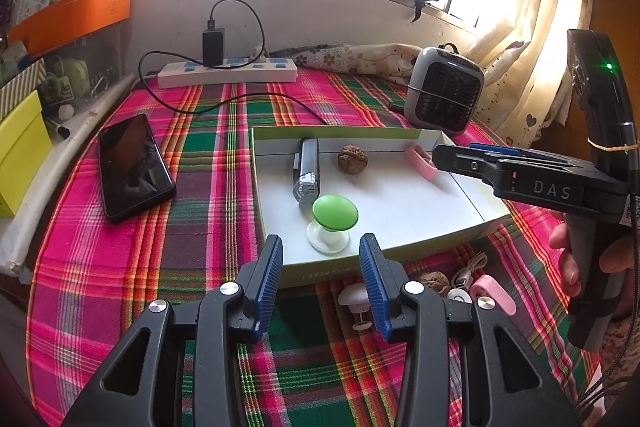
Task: Organize objects
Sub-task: 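Lower the green stand into the box and open the left tool, then withdraw both open tools from the box toward the remaining items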
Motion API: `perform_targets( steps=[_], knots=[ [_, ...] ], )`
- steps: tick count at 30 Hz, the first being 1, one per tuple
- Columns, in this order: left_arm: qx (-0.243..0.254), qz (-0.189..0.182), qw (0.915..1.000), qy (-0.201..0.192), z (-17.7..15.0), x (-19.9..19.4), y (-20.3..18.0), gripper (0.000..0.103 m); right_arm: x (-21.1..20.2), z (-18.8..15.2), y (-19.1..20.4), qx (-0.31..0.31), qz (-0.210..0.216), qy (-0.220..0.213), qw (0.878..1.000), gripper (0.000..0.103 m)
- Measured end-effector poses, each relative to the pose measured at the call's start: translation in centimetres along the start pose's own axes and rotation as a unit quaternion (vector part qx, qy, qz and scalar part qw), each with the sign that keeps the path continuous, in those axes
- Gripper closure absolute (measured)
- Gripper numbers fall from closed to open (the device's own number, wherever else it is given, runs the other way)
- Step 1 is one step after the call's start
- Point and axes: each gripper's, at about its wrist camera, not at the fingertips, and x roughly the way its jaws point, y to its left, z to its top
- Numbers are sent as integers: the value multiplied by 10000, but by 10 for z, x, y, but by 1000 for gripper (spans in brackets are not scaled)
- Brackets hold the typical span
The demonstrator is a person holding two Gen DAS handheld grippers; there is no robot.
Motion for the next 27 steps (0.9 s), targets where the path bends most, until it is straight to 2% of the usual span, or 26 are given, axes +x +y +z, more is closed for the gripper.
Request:
perform_targets(
  steps=[10, 16, 21, 27],
  knots=[
    [-90, -86, 9999, 11, -11, -6, 2, 65, -27, -30, -4, -53, -165, -172, 9997, 43],
    [-137, -127, 9998, 73, -19, -7, 4, 65, -43, -50, -18, 129, -266, -192, 9994, 43],
    [-158, -158, 9996, 192, -26, -2, 5, 65, -51, -68, -33, 301, -356, -78, 9989, 43],
    [-27, -222, 9989, 409, -32, 7, -2, 65, -52, -84, -36, 411, -264, 42, 9988, 43]
  ],
)
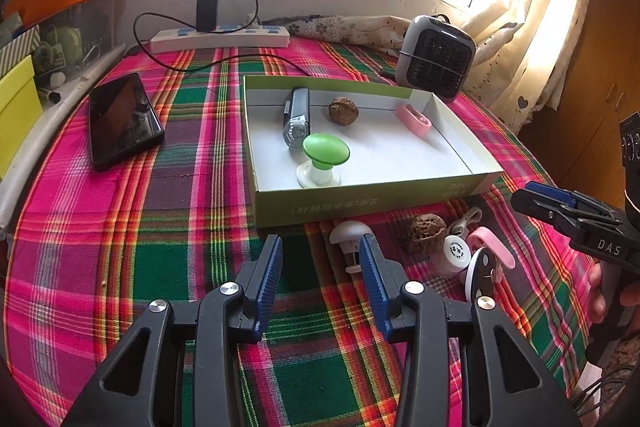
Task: Organize objects
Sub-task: 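Withdraw both open tools from the box toward the remaining items, then move the right tool to the pink clip while the left tool approaches the white mushroom knob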
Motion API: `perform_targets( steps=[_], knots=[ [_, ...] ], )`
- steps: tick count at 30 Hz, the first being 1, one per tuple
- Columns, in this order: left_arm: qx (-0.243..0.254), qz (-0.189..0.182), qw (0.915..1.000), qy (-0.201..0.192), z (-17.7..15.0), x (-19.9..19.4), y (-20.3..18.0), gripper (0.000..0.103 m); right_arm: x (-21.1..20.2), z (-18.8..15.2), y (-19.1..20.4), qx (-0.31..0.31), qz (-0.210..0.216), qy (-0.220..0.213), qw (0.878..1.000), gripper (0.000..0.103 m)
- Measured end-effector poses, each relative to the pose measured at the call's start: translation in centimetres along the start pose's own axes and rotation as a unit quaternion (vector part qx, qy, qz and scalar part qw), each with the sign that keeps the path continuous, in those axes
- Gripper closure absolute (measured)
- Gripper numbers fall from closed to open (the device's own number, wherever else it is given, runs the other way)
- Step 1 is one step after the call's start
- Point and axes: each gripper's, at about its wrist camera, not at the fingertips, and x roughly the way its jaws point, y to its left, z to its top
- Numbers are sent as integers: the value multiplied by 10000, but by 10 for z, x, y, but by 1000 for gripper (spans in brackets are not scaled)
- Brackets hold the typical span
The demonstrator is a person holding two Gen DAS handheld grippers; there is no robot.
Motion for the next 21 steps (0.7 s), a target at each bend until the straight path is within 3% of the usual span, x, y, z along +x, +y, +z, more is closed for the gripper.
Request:
perform_targets(
  steps=[11, 21],
  knots=[
    [-15, -15, 9999, 166, -1, 13, -3, 65, 8, -18, 17, -204, 284, 243, 9991, 43],
    [-53, -27, 9998, 205, -1, 17, -3, 65, 16, -19, 24, -360, 104, 288, 9989, 43]
  ],
)
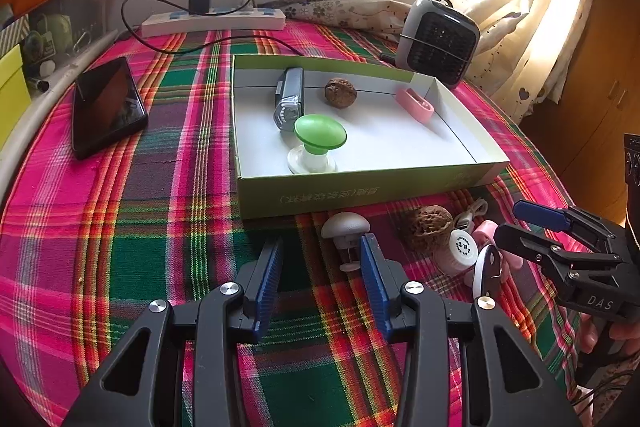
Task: Organize objects
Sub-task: 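Move the right tool to the pink clip while the left tool approaches the white mushroom knob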
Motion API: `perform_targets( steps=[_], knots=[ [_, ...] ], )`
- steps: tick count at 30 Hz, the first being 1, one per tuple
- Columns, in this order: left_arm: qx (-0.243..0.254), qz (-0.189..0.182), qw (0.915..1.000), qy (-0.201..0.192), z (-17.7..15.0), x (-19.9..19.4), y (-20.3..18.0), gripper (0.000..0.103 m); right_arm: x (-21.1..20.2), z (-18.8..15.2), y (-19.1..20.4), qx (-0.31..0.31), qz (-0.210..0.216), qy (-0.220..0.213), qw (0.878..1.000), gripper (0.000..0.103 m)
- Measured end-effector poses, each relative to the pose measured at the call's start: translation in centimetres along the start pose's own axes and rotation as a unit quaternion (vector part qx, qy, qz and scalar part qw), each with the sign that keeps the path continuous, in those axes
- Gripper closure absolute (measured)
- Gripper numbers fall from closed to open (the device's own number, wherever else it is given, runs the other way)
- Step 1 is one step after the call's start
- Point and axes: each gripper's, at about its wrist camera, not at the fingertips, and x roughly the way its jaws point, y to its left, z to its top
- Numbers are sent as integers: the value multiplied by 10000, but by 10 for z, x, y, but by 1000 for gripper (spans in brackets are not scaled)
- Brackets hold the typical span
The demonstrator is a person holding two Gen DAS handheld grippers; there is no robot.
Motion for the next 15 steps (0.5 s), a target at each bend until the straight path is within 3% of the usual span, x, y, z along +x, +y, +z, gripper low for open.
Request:
perform_targets(
  steps=[6, 11, 15],
  knots=[
    [2, 1, 10000, 0, 0, 2, -1, 65, -4, 0, -4, 20, -237, -23, 9997, 43],
    [11, 5, 10000, 6, 1, 2, -1, 65, -3, -1, 6, -91, 38, -22, 9999, 43],
    [5, 3, 10000, 4, 1, 2, -1, 65, 10, 0, 8, -80, -129, 195, 9997, 43]
  ],
)
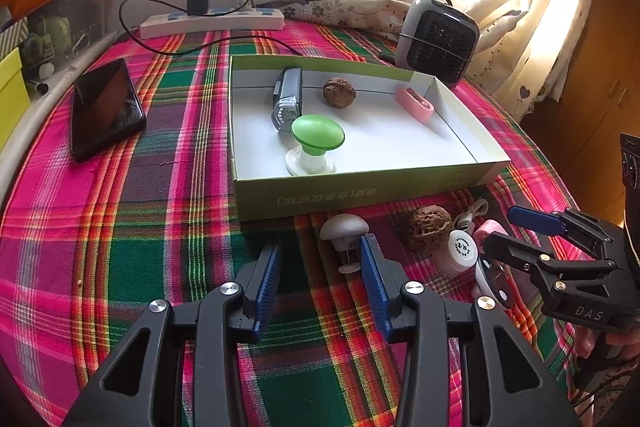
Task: Organize objects
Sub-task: 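Move the right tool to the pink clip while the left tool approaches the white mushroom knob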
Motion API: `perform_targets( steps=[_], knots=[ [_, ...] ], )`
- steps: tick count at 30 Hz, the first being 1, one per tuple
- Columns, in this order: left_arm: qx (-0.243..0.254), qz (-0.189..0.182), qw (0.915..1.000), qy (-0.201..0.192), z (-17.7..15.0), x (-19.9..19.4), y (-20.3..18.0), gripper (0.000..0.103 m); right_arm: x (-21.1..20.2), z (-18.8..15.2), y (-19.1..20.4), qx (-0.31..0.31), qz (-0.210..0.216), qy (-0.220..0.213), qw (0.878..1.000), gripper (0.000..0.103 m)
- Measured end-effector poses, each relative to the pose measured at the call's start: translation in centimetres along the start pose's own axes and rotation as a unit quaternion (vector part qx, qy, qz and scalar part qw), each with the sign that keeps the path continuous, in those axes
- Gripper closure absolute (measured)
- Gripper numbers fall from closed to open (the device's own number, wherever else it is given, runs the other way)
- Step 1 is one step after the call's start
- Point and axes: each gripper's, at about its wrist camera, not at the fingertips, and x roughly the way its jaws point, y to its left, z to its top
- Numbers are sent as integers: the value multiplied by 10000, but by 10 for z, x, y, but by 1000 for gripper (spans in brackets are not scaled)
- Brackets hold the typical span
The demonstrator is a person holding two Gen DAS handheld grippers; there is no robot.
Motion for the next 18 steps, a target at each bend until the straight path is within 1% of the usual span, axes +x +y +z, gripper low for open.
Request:
perform_targets(
  steps=[2, 11, 13, 16, 18],
  knots=[
    [-5, -2, 10000, 0, 0, 0, 0, 65, 3, 0, -2, 58, 30, 35, 10000, 43],
    [33, 17, 10000, 7, 1, 5, -3, 65, 0, -6, -18, 183, -262, 65, 9995, 43],
    [40, 48, 10000, 10, 3, 6, -3, 65, 0, -7, -22, 239, -249, 66, 9994, 43],
    [51, 65, 10000, 13, 4, 6, -4, 65, 2, -7, -20, 191, -245, 92, 9995, 43],
    [68, 89, 9999, 17, 5, 7, -5, 65, 3, -7, -15, 55, -321, 84, 9994, 43]
  ],
)
